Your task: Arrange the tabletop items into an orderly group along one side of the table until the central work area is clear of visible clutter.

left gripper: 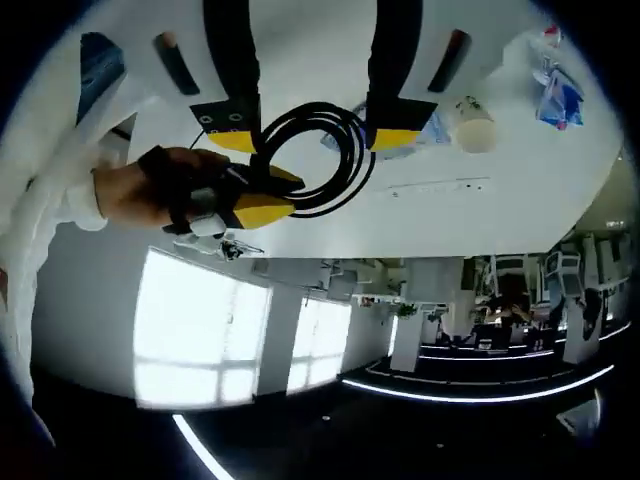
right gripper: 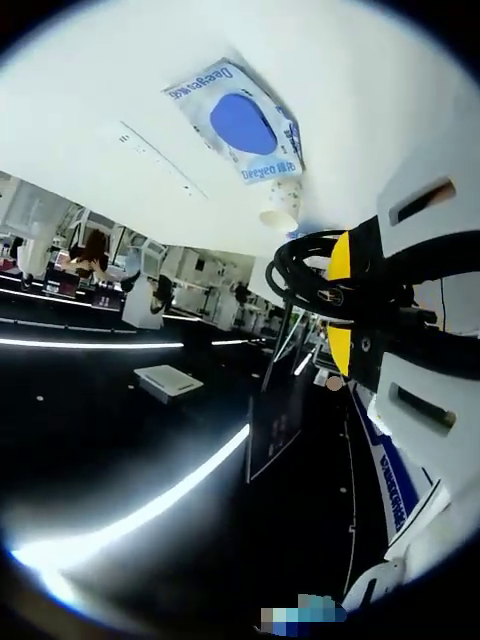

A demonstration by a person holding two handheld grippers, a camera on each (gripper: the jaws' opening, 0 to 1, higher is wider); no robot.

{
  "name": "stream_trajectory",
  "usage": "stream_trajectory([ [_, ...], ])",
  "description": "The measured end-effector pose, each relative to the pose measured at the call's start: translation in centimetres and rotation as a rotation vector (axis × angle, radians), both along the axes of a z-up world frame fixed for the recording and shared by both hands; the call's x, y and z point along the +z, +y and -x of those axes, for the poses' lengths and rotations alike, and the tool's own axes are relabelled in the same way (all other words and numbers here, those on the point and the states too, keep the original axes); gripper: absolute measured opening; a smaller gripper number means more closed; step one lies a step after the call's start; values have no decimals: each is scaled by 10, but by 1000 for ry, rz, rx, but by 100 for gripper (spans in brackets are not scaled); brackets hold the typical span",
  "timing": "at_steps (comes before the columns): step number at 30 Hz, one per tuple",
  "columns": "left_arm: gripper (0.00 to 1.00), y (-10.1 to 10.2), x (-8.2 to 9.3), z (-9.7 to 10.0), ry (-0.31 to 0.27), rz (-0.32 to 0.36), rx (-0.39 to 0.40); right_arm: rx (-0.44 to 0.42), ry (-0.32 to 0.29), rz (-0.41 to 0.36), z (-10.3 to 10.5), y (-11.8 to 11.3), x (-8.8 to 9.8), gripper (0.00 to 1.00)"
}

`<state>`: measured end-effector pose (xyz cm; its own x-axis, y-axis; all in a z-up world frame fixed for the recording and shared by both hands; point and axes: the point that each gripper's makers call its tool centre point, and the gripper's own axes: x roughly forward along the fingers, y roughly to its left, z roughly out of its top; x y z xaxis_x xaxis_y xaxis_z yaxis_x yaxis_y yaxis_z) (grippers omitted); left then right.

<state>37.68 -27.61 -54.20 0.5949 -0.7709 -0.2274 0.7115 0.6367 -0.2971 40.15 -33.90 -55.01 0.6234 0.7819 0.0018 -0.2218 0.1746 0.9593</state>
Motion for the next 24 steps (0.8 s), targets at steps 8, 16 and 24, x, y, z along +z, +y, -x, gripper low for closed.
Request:
stream_trajectory([
  [8,48,19,-6,-10,173,279,72,24,-73,-32,10,-10,25,11],
  [16,46,2,-24,-10,366,481,31,137,-162,-16,29,8,42,11],
  [24,50,-13,-22,-6,471,636,-28,181,-219,-99,44,11,62,11],
])
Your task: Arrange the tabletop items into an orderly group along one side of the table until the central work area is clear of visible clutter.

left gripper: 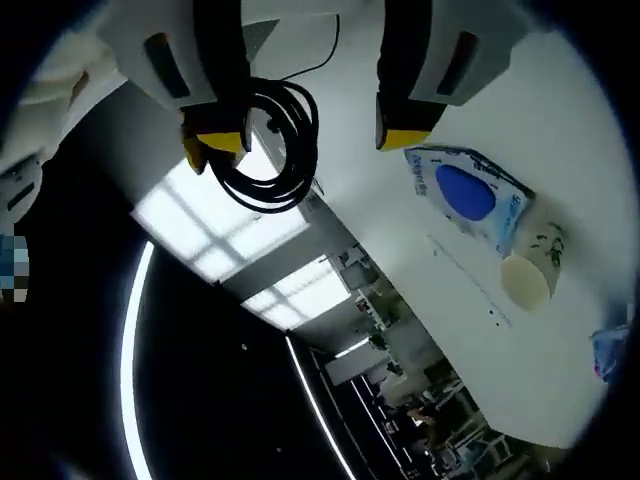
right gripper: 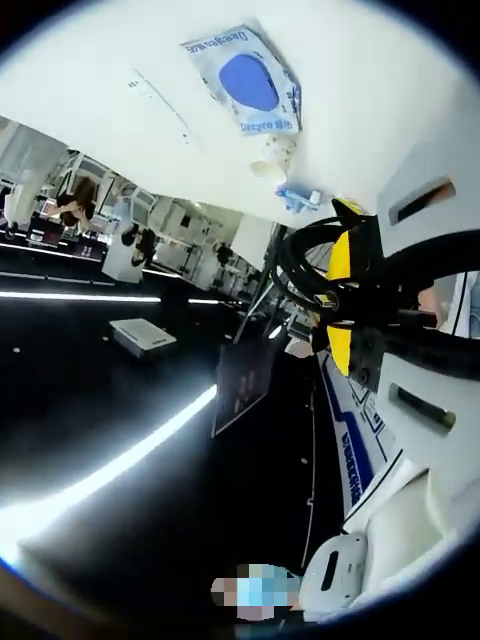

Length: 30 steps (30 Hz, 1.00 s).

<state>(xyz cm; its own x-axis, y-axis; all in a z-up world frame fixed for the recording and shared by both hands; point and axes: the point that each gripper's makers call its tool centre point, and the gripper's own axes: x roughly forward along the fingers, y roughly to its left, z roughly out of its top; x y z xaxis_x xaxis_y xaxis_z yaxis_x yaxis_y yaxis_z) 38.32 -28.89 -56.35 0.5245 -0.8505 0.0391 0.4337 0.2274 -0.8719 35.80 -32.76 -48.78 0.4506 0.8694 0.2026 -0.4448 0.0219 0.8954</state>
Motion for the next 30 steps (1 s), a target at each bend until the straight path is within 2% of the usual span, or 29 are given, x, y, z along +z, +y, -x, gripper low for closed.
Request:
stream_trajectory([
  [1,50,-2,2,4,14,30,-42,20,-15,-25,4,1,6,11],
  [3,51,-9,1,10,11,26,-92,40,-35,-57,8,2,14,11],
  [5,51,-14,11,17,25,85,-125,40,-44,-63,9,3,16,11],
  [6,47,-14,14,18,27,96,-130,38,-40,-66,9,3,15,11],
  [10,12,-10,23,20,-5,131,-144,28,-24,-60,8,2,9,11],
  [14,9,-7,17,19,16,118,-154,19,-14,-59,8,0,7,11],
  [22,4,0,7,19,15,54,-153,-53,13,32,-1,-10,-11,12],
  [25,3,0,5,19,17,28,-156,-92,33,110,-5,-17,-26,12],
  [28,2,-1,0,20,36,5,-156,-103,46,149,-5,-19,-35,12],
  [30,1,-1,-6,20,48,-26,-159,-124,64,235,-7,-24,-51,12],
])
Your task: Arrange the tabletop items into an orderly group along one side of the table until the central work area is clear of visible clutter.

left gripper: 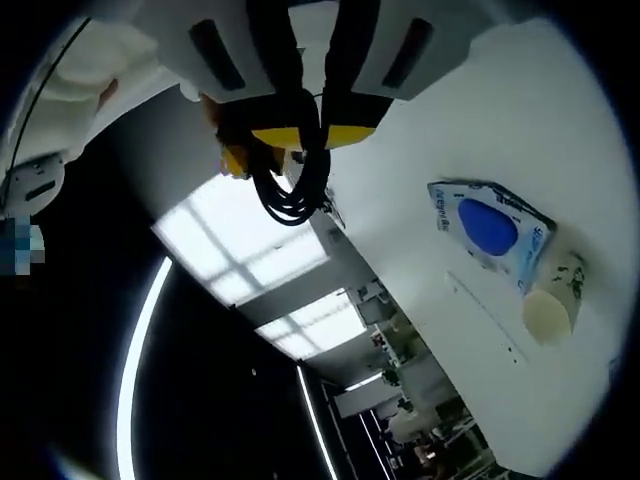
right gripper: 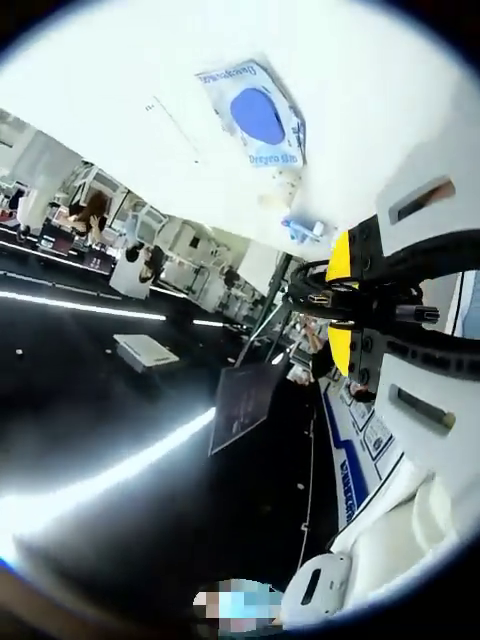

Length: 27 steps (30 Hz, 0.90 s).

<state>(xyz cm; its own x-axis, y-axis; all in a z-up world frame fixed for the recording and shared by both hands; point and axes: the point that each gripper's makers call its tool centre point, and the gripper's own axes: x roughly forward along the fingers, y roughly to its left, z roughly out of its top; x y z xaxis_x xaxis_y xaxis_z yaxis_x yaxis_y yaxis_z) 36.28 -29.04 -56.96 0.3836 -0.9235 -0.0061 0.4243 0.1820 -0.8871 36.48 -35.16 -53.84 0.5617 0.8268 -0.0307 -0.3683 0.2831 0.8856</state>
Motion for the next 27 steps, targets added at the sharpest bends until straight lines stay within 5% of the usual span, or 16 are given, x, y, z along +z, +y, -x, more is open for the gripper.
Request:
stream_trajectory([
  [4,1,-1,-3,1,-2,-27,-6,-23,2,148,0,-6,-20,12],
  [7,1,-5,-7,5,-21,-79,-33,-52,2,184,0,-10,-25,12],
  [22,2,-33,-7,15,-123,-233,-124,-95,-95,766,0,-43,-65,15],
  [27,2,-36,-6,13,-128,-260,-133,-88,-42,758,2,-46,-71,15],
])
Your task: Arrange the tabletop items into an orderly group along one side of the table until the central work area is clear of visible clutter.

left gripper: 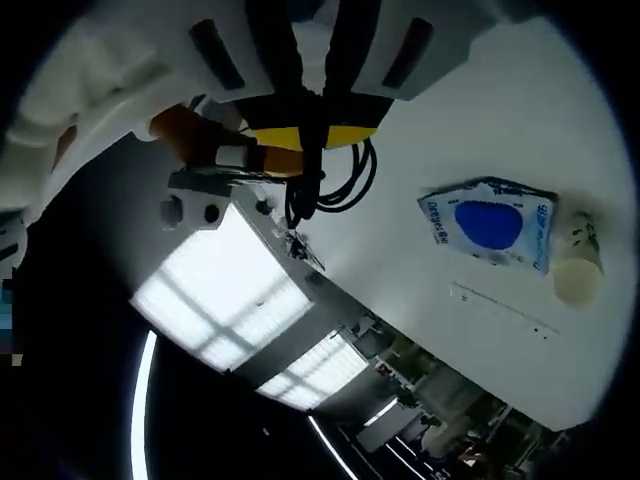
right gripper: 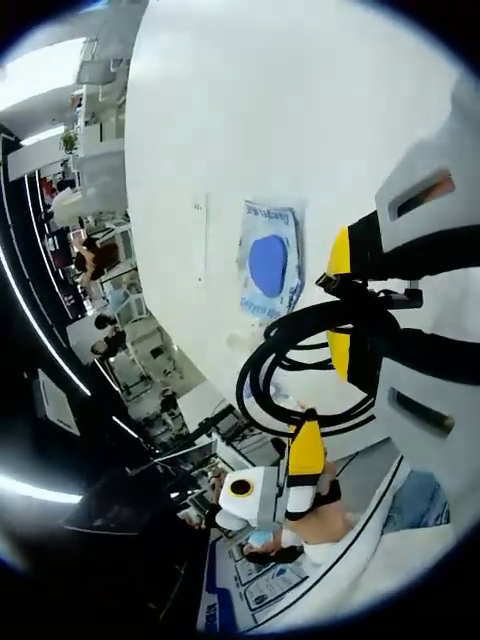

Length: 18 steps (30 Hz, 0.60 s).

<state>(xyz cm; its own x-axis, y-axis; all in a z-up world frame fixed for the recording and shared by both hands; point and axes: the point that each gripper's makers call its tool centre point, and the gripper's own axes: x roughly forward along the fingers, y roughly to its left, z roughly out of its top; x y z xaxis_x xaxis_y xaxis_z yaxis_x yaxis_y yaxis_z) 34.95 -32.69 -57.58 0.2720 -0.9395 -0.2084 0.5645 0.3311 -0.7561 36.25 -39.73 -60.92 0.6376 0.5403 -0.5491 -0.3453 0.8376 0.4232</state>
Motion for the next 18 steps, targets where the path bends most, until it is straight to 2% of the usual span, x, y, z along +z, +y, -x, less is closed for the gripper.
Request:
stream_trajectory([
  [4,2,1,1,-5,-10,-16,9,24,43,-29,8,2,-4,14],
  [6,2,2,0,-10,-13,-19,25,6,72,-156,11,7,1,13],
  [7,2,4,1,-14,-14,-14,46,-9,91,-265,13,9,7,13],
  [10,2,4,9,-19,-22,24,64,-46,121,-483,15,10,22,11],
  [12,2,1,11,-21,-33,22,67,-41,118,-500,17,9,25,11],
  [15,4,-2,8,-22,-64,-3,61,-32,75,-488,18,8,33,10],
  [16,7,-2,9,-21,-74,1,59,-33,68,-497,18,6,35,10],
  [18,25,-1,11,-23,-84,26,72,-53,53,-565,15,4,44,10],
])
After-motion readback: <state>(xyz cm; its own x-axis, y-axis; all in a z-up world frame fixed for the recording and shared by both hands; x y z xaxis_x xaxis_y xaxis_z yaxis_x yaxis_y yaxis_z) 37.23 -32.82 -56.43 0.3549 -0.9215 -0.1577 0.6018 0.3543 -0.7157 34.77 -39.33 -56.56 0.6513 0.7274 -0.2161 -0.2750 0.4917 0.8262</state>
